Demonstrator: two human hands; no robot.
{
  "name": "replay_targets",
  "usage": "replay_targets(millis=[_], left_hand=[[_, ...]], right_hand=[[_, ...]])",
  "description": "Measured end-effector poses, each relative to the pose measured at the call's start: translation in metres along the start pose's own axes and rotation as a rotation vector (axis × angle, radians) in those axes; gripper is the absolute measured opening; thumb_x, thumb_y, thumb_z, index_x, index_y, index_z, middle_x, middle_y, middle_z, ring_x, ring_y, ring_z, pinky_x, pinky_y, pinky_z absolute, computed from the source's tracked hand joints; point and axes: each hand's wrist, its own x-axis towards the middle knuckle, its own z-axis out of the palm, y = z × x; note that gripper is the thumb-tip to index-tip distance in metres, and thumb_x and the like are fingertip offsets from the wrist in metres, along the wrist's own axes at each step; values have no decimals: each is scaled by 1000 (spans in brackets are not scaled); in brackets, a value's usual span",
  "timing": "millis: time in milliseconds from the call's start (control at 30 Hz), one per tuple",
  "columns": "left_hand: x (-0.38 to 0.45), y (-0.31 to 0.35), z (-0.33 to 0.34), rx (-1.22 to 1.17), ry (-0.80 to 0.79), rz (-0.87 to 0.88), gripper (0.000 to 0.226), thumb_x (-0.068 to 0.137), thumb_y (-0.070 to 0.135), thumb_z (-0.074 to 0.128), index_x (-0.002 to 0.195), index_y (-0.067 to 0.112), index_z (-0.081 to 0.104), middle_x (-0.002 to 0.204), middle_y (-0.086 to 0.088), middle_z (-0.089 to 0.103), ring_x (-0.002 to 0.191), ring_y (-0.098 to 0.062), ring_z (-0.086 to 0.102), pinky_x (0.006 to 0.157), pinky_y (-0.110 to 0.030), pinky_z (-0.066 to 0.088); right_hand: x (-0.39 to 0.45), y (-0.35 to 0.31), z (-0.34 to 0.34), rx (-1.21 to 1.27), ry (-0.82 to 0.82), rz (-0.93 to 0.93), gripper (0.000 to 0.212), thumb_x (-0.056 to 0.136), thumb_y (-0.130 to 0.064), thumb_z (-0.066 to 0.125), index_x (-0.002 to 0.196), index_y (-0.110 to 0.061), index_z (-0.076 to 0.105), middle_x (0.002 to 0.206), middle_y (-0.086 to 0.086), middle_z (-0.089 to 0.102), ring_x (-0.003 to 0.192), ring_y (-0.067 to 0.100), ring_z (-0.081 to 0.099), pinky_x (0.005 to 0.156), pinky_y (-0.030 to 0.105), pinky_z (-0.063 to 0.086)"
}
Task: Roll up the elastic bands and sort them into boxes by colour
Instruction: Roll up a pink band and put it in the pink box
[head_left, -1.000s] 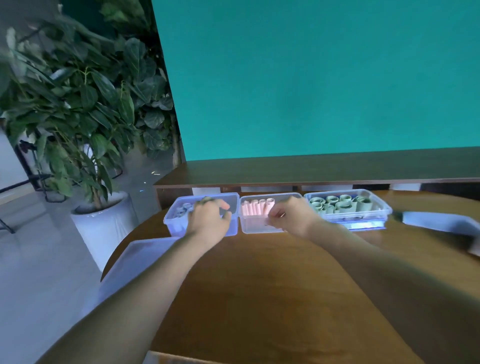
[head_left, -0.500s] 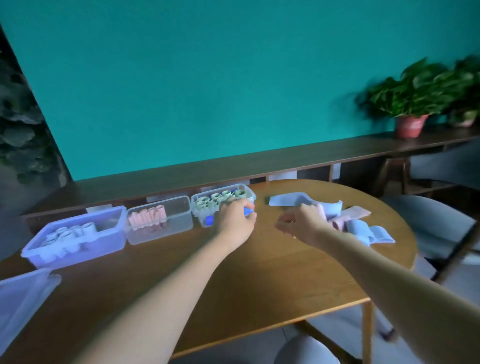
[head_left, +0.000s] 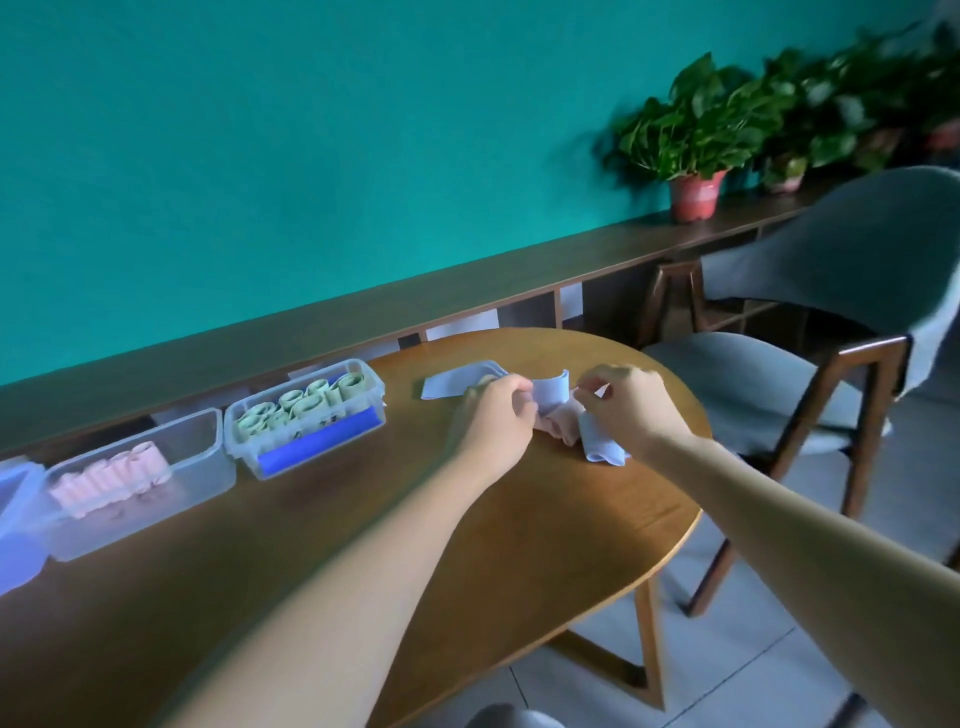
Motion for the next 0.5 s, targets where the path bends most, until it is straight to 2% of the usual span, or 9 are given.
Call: replay_targets(millis=[133, 233, 267, 333, 400, 500], left_hand=[[34, 4, 12, 16, 1, 15, 26, 97, 28, 60, 122, 25, 68, 124, 2, 60, 112, -18, 57, 90, -33, 49], [54, 5, 25, 36, -23, 31, 28, 96, 30, 62, 123, 26, 67, 129, 2, 60, 118, -22, 54, 96, -39, 49], [59, 5, 30, 52, -32, 32, 29, 96, 30, 62, 124, 25, 67, 130, 1, 60, 120, -23, 53, 97, -40, 49], [68, 4, 38, 91, -43, 26, 31, 97, 31, 62, 127, 23, 67, 132, -1, 60, 122, -25, 51, 98, -42, 49], [73, 3, 44, 113, -45, 24, 32, 97, 34, 61, 126, 22, 67, 131, -1, 62, 121, -25, 51, 98, -42, 48], [74, 1, 48, 47, -23, 52, 27, 96, 38, 63, 117, 24, 71, 122, 1, 66, 118, -23, 50, 96, -41, 44]], right_hand=[[34, 14, 1, -3, -59, -31, 30, 97, -17, 64, 127, -19, 68, 128, 1, 66, 101, 14, 59, 85, 23, 44], [53, 19, 7, -34, -187, -6, 43, 99, -14, 61, 141, -23, 56, 144, 2, 56, 124, 24, 55, 99, 31, 47], [57, 20, 9, -39, -226, -4, 46, 100, -13, 60, 144, -24, 52, 146, 1, 54, 127, 25, 54, 99, 30, 48], [64, 22, 13, -33, -282, -6, 49, 101, -11, 58, 147, -25, 48, 144, 0, 54, 128, 24, 53, 91, 24, 48], [69, 25, 15, -12, -307, -5, 49, 101, -11, 58, 147, -24, 48, 141, 0, 57, 124, 23, 56, 90, 24, 50], [73, 32, 17, 7, -346, 0, 41, 100, -17, 61, 141, -21, 55, 129, 0, 65, 108, 19, 63, 86, 24, 53]])
